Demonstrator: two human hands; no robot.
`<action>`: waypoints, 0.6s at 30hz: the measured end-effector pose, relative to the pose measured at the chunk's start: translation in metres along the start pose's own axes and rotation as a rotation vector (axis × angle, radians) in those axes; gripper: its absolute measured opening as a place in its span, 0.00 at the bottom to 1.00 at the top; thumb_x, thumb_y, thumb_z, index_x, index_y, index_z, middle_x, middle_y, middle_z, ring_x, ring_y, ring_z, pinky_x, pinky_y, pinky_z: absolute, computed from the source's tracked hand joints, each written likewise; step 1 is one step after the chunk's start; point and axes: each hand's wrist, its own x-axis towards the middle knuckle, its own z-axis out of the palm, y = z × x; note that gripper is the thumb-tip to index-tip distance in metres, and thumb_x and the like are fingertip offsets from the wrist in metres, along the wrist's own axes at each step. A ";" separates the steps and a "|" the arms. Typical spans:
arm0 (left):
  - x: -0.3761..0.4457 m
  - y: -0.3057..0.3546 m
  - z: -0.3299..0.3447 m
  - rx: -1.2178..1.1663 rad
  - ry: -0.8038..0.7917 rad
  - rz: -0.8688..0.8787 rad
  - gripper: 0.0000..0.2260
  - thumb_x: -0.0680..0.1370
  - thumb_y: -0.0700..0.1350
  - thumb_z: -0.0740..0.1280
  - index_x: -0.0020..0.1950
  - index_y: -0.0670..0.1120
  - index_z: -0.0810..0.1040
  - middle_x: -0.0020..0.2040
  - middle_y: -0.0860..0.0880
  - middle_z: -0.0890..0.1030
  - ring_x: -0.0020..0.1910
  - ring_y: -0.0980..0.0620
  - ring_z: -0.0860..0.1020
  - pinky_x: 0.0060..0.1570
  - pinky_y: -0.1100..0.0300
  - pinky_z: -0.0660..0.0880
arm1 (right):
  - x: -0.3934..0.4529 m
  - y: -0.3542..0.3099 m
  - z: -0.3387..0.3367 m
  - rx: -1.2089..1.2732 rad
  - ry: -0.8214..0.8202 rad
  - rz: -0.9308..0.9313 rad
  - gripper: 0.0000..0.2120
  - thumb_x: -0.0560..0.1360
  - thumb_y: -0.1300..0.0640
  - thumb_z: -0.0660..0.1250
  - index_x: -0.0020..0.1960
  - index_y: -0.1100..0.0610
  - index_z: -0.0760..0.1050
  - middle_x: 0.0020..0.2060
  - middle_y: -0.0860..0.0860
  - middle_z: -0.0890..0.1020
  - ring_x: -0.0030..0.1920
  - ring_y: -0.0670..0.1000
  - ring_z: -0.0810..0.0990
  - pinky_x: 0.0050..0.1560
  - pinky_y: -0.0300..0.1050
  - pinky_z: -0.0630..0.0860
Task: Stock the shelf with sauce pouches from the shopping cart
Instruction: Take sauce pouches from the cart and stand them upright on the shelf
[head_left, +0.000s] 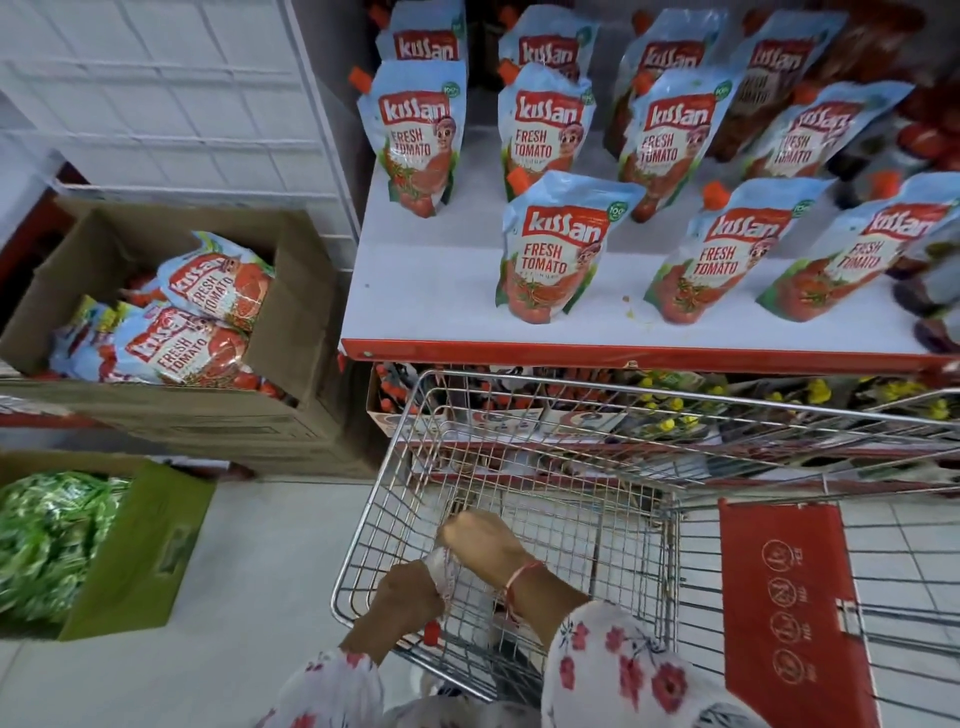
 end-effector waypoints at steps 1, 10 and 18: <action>-0.002 0.000 0.001 0.012 0.011 0.012 0.16 0.74 0.46 0.66 0.58 0.39 0.76 0.58 0.42 0.81 0.57 0.46 0.79 0.48 0.61 0.75 | -0.002 0.002 -0.002 0.017 0.003 0.010 0.09 0.74 0.66 0.66 0.54 0.65 0.79 0.46 0.61 0.84 0.48 0.59 0.82 0.51 0.51 0.80; -0.022 -0.001 -0.055 -0.059 0.279 0.344 0.14 0.79 0.49 0.62 0.48 0.41 0.83 0.47 0.40 0.85 0.45 0.45 0.81 0.42 0.56 0.76 | -0.046 0.042 -0.045 0.233 0.129 0.115 0.11 0.77 0.55 0.64 0.57 0.53 0.79 0.46 0.53 0.85 0.42 0.50 0.83 0.38 0.40 0.82; -0.065 -0.005 -0.150 -0.273 0.570 0.715 0.09 0.78 0.50 0.64 0.47 0.46 0.80 0.45 0.52 0.81 0.41 0.58 0.78 0.36 0.65 0.78 | -0.083 0.039 -0.153 0.529 0.581 0.099 0.08 0.74 0.61 0.69 0.51 0.55 0.83 0.45 0.50 0.87 0.33 0.27 0.76 0.33 0.20 0.70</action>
